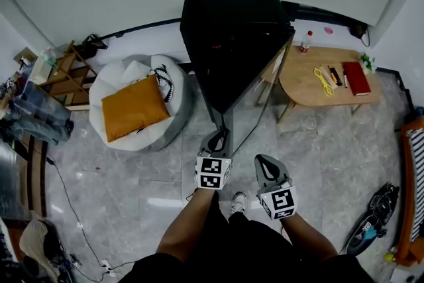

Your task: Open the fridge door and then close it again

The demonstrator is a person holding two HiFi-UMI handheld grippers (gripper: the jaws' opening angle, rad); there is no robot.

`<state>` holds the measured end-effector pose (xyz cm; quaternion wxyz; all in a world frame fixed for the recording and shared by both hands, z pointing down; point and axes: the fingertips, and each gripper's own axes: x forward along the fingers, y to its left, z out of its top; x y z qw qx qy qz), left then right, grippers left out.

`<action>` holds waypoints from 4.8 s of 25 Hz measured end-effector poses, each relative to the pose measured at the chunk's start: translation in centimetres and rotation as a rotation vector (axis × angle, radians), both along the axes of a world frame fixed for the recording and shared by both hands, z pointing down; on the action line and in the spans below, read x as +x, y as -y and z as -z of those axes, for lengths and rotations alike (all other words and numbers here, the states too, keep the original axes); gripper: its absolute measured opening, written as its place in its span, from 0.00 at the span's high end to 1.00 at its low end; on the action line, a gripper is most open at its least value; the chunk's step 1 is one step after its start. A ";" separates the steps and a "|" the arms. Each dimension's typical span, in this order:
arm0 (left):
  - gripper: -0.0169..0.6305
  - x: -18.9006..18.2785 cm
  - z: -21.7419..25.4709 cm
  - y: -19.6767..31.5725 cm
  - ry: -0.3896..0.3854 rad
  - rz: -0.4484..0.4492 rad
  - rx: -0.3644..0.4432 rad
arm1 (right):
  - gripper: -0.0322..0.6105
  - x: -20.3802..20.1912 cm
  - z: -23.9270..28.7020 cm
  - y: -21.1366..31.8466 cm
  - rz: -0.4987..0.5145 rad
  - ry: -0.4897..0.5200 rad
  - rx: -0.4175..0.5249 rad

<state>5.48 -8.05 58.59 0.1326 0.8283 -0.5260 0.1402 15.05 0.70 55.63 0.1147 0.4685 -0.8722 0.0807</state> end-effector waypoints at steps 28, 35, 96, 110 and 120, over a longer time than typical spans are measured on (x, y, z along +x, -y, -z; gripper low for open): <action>0.85 9.3 0.3 -5.5 0.061 -0.040 0.037 | 0.92 6.8 1.9 -2.7 -0.223 -0.019 0.074; 0.85 7.6 0.7 -6.9 0.048 -0.032 0.041 | 0.92 7.6 1.8 -2.6 -0.247 -0.023 0.066; 0.94 -6.1 7.0 -4.2 -0.060 0.112 0.122 | 0.92 -0.6 3.9 5.1 0.015 0.052 0.077; 0.94 -9.4 7.5 -3.3 -0.071 0.148 0.115 | 0.92 -4.2 3.8 6.9 0.024 0.035 0.063; 0.94 -12.8 8.6 -2.8 -0.061 0.160 0.113 | 0.92 -6.8 3.8 8.3 0.057 0.026 0.046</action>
